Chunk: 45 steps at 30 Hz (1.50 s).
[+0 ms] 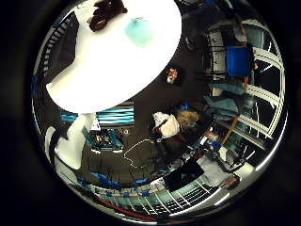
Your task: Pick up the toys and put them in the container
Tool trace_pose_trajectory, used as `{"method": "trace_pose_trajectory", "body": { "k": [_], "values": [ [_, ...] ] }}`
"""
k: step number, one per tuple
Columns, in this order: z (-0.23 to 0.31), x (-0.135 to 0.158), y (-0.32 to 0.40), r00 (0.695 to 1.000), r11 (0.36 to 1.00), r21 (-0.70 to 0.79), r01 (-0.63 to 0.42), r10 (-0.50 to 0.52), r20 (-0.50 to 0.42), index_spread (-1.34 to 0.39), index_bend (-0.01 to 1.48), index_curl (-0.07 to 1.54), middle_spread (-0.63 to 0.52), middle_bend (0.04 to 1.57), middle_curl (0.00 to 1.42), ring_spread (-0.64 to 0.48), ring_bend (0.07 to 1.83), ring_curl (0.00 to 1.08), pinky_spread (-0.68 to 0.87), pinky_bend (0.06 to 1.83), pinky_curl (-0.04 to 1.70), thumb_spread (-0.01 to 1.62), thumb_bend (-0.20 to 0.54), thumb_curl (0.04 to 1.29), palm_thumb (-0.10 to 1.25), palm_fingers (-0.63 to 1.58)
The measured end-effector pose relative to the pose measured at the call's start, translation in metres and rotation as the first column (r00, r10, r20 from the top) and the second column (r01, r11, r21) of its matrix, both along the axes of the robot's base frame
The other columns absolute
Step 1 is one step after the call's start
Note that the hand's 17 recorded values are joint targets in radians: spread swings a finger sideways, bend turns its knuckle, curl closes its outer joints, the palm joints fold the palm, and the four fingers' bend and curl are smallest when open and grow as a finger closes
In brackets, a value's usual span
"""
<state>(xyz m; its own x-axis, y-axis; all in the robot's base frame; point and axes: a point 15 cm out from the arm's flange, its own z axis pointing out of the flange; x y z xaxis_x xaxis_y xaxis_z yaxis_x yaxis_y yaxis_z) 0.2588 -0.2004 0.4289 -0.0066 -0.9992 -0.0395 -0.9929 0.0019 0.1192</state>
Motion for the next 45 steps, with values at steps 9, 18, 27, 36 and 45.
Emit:
{"method": "trace_pose_trajectory", "body": {
  "k": [9, 18, 27, 36, 45],
  "values": [
    [0.023, 0.039, -0.012, 0.996, 0.998, -0.059, -0.028, 0.033, 0.086, -0.35, 0.15, 0.24, 0.08, 0.20, 0.33, 0.24, 0.31, 0.26, 0.46, 0.55, 0.31, 0.84, -0.032, 0.31, 0.10, 0.04],
    [0.023, 0.098, -0.025, 0.985, 0.990, -0.113, -0.079, 0.094, 0.143, -0.34, 0.15, 0.24, 0.12, 0.19, 0.32, 0.24, 0.33, 0.26, 0.47, 0.60, 0.31, 0.81, -0.036, 0.31, 0.14, 0.00],
    [-0.020, 0.173, -0.042, 0.967, 0.979, -0.153, -0.136, 0.165, 0.192, -0.34, 0.15, 0.24, 0.13, 0.19, 0.32, 0.24, 0.34, 0.26, 0.48, 0.61, 0.30, 0.81, -0.034, 0.31, 0.17, -0.01],
    [-0.053, 0.219, -0.027, 0.954, 0.968, -0.158, -0.193, 0.223, 0.200, -0.33, 0.15, 0.24, 0.13, 0.19, 0.31, 0.24, 0.34, 0.26, 0.47, 0.62, 0.30, 0.82, -0.034, 0.31, 0.18, -0.01],
    [-0.075, 0.258, 0.011, 0.941, 0.955, -0.146, -0.259, 0.283, 0.185, -0.33, 0.15, 0.24, 0.13, 0.19, 0.31, 0.24, 0.34, 0.26, 0.47, 0.62, 0.30, 0.83, -0.034, 0.31, 0.20, -0.01]
  ]
}}
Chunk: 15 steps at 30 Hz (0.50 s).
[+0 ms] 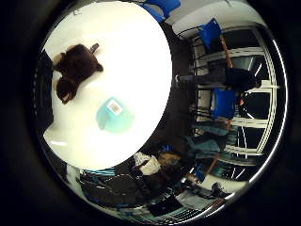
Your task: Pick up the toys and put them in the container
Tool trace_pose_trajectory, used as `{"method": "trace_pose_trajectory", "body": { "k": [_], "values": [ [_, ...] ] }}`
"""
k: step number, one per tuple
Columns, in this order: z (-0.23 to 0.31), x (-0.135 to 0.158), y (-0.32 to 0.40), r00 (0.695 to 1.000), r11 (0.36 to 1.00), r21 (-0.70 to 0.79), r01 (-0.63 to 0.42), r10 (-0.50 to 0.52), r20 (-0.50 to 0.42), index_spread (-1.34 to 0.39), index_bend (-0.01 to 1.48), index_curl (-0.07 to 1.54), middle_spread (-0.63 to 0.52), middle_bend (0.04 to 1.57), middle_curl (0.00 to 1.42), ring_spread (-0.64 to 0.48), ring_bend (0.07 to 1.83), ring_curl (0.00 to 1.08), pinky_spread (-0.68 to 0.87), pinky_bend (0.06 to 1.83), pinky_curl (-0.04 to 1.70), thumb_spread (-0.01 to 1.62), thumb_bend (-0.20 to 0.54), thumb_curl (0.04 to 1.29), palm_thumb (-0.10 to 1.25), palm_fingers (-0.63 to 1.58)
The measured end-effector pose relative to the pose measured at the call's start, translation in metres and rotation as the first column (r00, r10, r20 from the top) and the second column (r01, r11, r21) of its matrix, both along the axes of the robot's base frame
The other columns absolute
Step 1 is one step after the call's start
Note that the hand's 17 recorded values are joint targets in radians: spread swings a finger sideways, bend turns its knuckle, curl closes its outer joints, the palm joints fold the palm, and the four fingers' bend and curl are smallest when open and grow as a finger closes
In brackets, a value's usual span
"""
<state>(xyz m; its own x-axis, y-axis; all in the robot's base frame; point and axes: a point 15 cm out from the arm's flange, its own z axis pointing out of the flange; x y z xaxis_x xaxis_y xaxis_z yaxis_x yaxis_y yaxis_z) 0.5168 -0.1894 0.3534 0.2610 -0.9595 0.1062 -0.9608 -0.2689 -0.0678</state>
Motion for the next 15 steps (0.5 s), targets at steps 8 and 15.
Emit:
{"method": "trace_pose_trajectory", "body": {
  "k": [8, 15],
  "values": [
    [-0.039, 0.017, 0.021, 0.997, 0.999, -0.024, -0.021, 0.020, -0.068, -0.33, 0.15, 0.24, 0.14, 0.19, 0.30, 0.24, 0.33, 0.26, 0.47, 0.60, 0.29, 0.84, -0.034, 0.31, 0.20, -0.02],
    [-0.080, 0.028, 0.034, 0.992, 1.000, -0.007, -0.023, 0.022, -0.123, -0.34, 0.15, 0.24, 0.15, 0.18, 0.29, 0.24, 0.32, 0.26, 0.46, 0.59, 0.29, 0.84, -0.033, 0.31, 0.21, -0.03]
  ]
}}
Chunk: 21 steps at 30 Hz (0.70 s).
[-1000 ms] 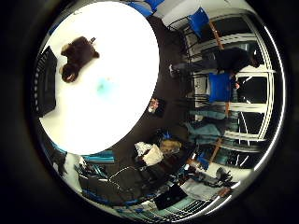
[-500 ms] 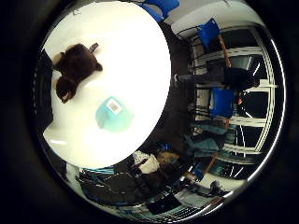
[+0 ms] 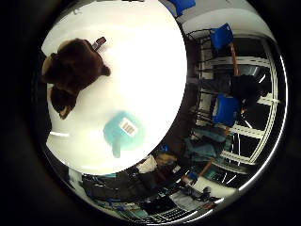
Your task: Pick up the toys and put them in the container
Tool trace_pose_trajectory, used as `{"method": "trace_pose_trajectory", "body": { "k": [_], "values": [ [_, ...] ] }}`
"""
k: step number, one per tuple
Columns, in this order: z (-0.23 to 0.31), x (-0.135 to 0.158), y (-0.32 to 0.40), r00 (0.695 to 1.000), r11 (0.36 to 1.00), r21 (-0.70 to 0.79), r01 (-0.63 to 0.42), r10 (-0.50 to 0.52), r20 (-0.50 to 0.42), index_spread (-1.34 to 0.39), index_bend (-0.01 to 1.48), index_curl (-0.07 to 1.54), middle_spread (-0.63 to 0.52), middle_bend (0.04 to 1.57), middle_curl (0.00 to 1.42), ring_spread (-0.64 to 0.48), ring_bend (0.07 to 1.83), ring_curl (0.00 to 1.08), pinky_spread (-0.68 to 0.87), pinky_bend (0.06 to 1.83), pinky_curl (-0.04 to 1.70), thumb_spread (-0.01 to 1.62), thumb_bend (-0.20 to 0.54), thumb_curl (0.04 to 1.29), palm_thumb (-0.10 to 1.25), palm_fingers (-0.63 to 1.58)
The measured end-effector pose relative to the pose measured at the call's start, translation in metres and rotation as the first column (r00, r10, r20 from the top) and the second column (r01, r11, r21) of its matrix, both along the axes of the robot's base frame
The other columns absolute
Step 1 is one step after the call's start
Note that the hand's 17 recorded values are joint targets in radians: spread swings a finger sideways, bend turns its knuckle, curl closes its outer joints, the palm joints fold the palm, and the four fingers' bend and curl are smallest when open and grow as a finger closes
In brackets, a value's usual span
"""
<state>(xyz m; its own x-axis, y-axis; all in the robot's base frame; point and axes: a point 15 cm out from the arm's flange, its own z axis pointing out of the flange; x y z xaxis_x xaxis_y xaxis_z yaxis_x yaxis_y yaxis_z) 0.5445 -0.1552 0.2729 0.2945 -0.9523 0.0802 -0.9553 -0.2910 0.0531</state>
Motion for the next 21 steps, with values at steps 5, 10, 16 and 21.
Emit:
{"method": "trace_pose_trajectory", "body": {
  "k": [5, 10, 16, 21],
  "values": [
    [-0.024, 0.021, 0.009, 0.999, 1.000, -0.004, -0.028, 0.028, 0.022, -0.34, 0.15, 0.24, 0.12, 0.19, 0.29, 0.22, 0.33, 0.26, 0.46, 0.58, 0.29, 0.85, -0.033, 0.30, 0.22, -0.02],
    [-0.050, 0.033, 0.027, 0.998, 0.998, -0.002, -0.061, 0.061, 0.012, -0.35, 0.15, 0.24, 0.10, 0.19, 0.29, 0.21, 0.33, 0.26, 0.46, 0.58, 0.29, 0.86, -0.033, 0.30, 0.23, -0.02],
    [-0.069, 0.040, 0.032, 0.998, 0.998, 0.011, -0.066, 0.066, 0.012, -0.35, 0.17, 0.25, 0.05, 0.21, 0.31, 0.20, 0.33, 0.26, 0.45, 0.54, 0.28, 0.87, -0.031, 0.30, 0.24, 0.04],
    [-0.068, 0.037, 0.036, 0.997, 0.997, 0.006, -0.078, 0.078, 0.006, -0.36, 0.16, 0.27, -0.05, 0.29, 0.34, 0.09, 0.43, 0.27, 0.43, 0.49, 0.26, 0.88, -0.030, 0.30, 0.26, 0.32]
  ]
}}
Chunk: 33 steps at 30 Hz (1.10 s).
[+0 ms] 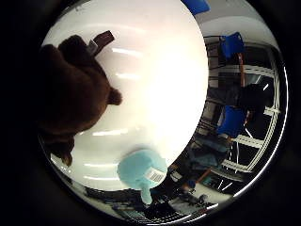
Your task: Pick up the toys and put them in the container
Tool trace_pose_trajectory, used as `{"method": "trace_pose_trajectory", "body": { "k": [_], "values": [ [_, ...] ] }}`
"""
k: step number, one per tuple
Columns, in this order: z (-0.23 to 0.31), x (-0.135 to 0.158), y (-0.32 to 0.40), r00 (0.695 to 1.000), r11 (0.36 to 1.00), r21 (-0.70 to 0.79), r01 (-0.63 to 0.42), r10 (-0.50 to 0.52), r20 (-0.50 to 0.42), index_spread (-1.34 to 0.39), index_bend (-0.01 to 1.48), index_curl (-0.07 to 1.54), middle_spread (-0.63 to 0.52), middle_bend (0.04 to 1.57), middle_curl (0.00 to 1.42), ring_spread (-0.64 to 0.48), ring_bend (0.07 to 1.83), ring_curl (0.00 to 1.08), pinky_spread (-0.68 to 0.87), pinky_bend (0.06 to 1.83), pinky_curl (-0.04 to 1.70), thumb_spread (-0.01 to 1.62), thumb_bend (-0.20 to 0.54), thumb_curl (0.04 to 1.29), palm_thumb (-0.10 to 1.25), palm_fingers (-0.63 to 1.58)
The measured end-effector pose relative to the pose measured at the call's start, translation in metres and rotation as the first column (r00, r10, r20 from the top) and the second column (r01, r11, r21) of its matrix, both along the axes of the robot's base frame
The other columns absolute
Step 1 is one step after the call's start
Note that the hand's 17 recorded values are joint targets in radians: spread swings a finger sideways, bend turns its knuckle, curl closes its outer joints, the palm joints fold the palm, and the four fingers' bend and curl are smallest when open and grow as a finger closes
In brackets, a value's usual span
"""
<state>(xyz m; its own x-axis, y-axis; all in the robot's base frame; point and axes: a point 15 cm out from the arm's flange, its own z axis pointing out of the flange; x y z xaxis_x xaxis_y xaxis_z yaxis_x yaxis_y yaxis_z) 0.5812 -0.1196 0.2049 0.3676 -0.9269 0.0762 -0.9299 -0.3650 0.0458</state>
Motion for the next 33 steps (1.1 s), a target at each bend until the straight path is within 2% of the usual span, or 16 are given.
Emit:
{"method": "trace_pose_trajectory", "body": {
  "k": [2, 5, 6, 8, 9, 11, 14, 16, 18, 20, 26, 33],
  "values": [
    [0.004, -0.003, -0.002, 1.000, 1.000, -0.005, -0.006, 0.006, -0.003, -0.37, 0.15, 0.26, -0.10, 0.30, 0.35, 0.02, 0.54, 0.29, 0.40, 0.50, 0.25, 0.89, -0.031, 0.30, 0.27, 0.43],
    [0.008, -0.007, -0.011, 1.000, 1.000, -0.005, 0.006, -0.006, -0.005, -0.38, 0.15, 0.25, -0.19, 0.45, 0.39, -0.14, 0.78, 0.34, 0.24, 0.51, 0.22, 0.88, -0.032, 0.30, 0.28, 0.72],
    [0.007, -0.010, -0.012, 1.000, 1.000, -0.004, 0.008, -0.008, -0.013, -0.37, 0.13, 0.24, -0.22, 0.53, 0.43, -0.20, 0.91, 0.38, 0.12, 0.58, 0.23, 0.88, -0.030, 0.30, 0.29, 0.90],
    [0.006, -0.019, -0.014, 0.999, 1.000, 0.001, 0.009, -0.008, -0.047, -0.36, 0.14, 0.23, -0.24, 0.64, 0.48, -0.24, 0.98, 0.43, -0.11, 0.72, 0.26, 0.89, -0.029, 0.30, 0.30, 1.08],
    [0.006, -0.025, -0.016, 0.998, 1.000, 0.005, 0.009, -0.008, -0.066, -0.36, 0.17, 0.25, -0.23, 0.72, 0.52, -0.25, 1.05, 0.46, -0.27, 0.80, 0.29, 0.90, -0.029, 0.30, 0.31, 1.20],
    [0.006, -0.030, -0.021, 0.997, 1.000, 0.015, 0.011, -0.010, -0.077, -0.36, 0.31, 0.32, -0.21, 0.86, 0.58, -0.25, 1.07, 0.47, -0.39, 0.92, 0.33, 0.90, -0.028, 0.30, 0.32, 1.39],
    [0.000, -0.038, -0.021, 0.995, 0.999, 0.029, 0.016, -0.013, -0.096, -0.32, 0.57, 0.45, -0.17, 0.99, 0.63, -0.23, 1.17, 0.52, -0.38, 1.10, 0.42, 0.94, -0.006, 0.31, 0.40, 1.36],
    [0.003, -0.044, -0.022, 0.995, 0.999, 0.043, 0.025, -0.020, -0.095, -0.29, 0.79, 0.56, -0.15, 1.12, 0.67, -0.22, 1.25, 0.56, -0.32, 1.22, 0.49, 1.04, 0.071, 0.34, 0.63, 1.31],
    [0.004, -0.047, -0.020, 0.995, 0.997, 0.066, 0.038, -0.032, -0.091, -0.27, 0.91, 0.63, -0.13, 1.19, 0.70, -0.21, 1.30, 0.59, -0.28, 1.29, 0.54, 1.07, 0.125, 0.37, 0.80, 1.25],
    [0.009, -0.048, -0.017, 0.996, 0.994, 0.098, 0.054, -0.047, -0.078, -0.24, 0.99, 0.68, -0.12, 1.26, 0.72, -0.21, 1.35, 0.62, -0.25, 1.34, 0.59, 1.08, 0.130, 0.41, 0.90, 1.20],
    [0.040, -0.060, -0.019, 0.994, 0.984, 0.151, 0.095, -0.086, -0.060, -0.21, 1.07, 0.73, -0.11, 1.34, 0.72, -0.19, 1.43, 0.66, -0.19, 1.37, 0.69, 1.08, 0.085, 0.50, 1.02, 1.15],
    [0.108, -0.077, -0.009, 0.994, 0.974, 0.199, 0.108, -0.111, 0.003, -0.20, 1.08, 0.75, -0.10, 1.37, 0.71, -0.18, 1.45, 0.67, -0.17, 1.33, 0.80, 1.06, 0.005, 0.58, 1.05, 1.13]
  ]
}}
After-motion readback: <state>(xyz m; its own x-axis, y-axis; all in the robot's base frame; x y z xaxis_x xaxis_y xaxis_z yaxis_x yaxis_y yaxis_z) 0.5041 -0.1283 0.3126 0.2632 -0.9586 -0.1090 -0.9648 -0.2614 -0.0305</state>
